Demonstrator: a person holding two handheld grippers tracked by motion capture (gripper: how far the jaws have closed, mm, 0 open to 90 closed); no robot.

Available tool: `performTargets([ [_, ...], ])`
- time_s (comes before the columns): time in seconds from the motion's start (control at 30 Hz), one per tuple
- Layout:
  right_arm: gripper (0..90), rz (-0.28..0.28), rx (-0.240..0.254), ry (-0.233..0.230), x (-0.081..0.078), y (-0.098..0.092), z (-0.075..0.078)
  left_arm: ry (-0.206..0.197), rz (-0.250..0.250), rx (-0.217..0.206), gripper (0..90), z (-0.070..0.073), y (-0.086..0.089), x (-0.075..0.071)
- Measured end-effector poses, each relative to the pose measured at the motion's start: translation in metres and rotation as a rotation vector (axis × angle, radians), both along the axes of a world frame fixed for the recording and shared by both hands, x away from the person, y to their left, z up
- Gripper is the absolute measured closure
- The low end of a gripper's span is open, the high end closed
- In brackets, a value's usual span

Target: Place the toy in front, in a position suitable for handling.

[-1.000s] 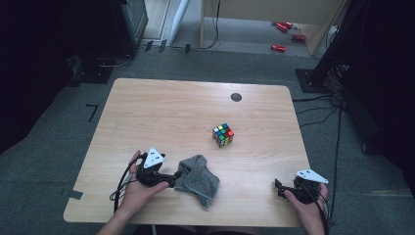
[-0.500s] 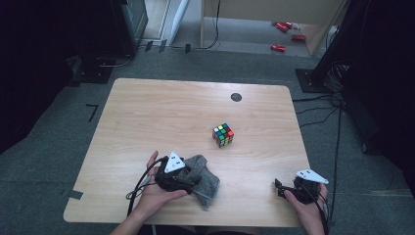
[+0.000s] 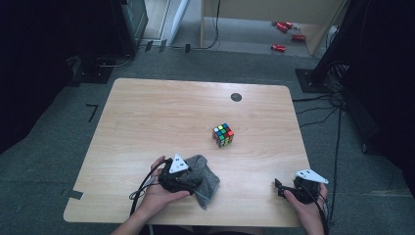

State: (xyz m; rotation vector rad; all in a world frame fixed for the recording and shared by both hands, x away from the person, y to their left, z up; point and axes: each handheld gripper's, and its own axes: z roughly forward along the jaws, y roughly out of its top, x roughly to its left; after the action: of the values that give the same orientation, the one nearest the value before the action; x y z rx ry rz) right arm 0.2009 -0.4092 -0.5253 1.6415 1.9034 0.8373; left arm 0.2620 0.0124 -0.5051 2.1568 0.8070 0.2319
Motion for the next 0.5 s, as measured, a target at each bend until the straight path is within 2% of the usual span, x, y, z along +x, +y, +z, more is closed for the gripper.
performTargets([
  [0.07, 7.4, -0.001, 0.000, 0.000, 0.000, 0.000, 0.000, 0.007, -0.004, -0.001, 20.4, -0.001, 0.002, 0.000],
  [0.13, 7.4, -0.001, 0.000, 0.000, 0.000, 0.000, 0.000, 0.010, -0.010, -0.010, 33.5, -0.003, 0.004, 0.000],
  [0.23, 7.3, -0.001, 0.000, -0.001, 0.000, 0.000, 0.000, -0.009, 0.006, 0.001, 49.1, -0.004, 0.009, 0.001],
  [0.33, 7.3, -0.001, 0.000, 0.000, 0.000, 0.000, 0.000, -0.021, 0.048, 0.006, 64.5, -0.002, 0.018, 0.005],
  [0.4, 7.4, 0.000, 0.001, 0.000, 0.000, 0.000, 0.000, -0.015, 0.078, -0.003, 68.1, -0.002, 0.027, 0.009],
  [0.5, 7.3, 0.000, 0.000, 0.000, 0.000, 0.000, 0.000, -0.008, 0.111, -0.009, 68.2, -0.002, 0.040, 0.014],
])
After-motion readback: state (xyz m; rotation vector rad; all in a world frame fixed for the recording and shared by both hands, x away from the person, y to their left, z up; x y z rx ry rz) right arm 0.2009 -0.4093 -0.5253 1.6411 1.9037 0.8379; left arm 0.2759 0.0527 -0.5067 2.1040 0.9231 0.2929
